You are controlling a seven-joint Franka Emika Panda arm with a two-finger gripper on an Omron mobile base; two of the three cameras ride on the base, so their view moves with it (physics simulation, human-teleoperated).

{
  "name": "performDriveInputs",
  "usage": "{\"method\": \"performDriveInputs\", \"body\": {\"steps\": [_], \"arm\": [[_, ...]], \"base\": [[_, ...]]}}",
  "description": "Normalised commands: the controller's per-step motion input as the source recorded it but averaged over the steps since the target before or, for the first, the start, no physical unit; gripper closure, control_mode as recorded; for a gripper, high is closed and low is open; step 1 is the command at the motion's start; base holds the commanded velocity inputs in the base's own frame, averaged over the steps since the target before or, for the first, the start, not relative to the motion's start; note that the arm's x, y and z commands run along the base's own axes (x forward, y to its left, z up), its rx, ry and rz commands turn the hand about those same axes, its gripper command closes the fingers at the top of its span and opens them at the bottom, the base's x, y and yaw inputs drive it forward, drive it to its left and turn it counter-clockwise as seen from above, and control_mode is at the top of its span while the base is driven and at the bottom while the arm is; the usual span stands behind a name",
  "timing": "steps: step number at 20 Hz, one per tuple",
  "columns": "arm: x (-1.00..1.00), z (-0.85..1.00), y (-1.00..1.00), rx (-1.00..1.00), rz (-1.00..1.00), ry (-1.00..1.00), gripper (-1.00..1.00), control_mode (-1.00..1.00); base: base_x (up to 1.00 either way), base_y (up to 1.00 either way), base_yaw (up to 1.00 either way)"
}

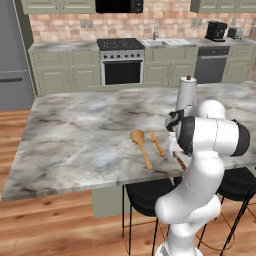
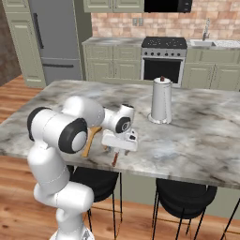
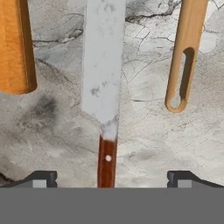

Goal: Pick up the metallic utensils from the counter and place them in the open drawer. Make sure not to pick up any wooden utensils.

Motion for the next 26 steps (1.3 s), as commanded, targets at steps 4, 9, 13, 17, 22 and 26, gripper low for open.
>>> {"method": "performDriveInputs", "body": {"steps": [4,9,13,17,22,26], "arm": [[-0.31,0.0,0.16,-0.13,0.0,-0.17,-1.0,-1.0],[-0.03,0.0,0.11,-0.15,0.0,-0.14,-1.0,-1.0],[0.0,-0.01,0.02,-0.05,0.0,-0.03,-1.0,-1.0],[0.07,-0.06,0.0,0.0,0.0,0.0,-1.0,-1.0],[0.18,-0.16,0.0,0.0,0.0,0.0,-1.0,-1.0],[0.2,-0.27,0.0,0.0,0.0,0.0,-1.0,-1.0]], "base": [[0.0,0.0,0.0],[0.0,0.0,0.0],[0.0,0.0,0.0],[0.0,0.0,0.0],[0.0,0.0,0.0],[0.0,0.0,0.0]]}}
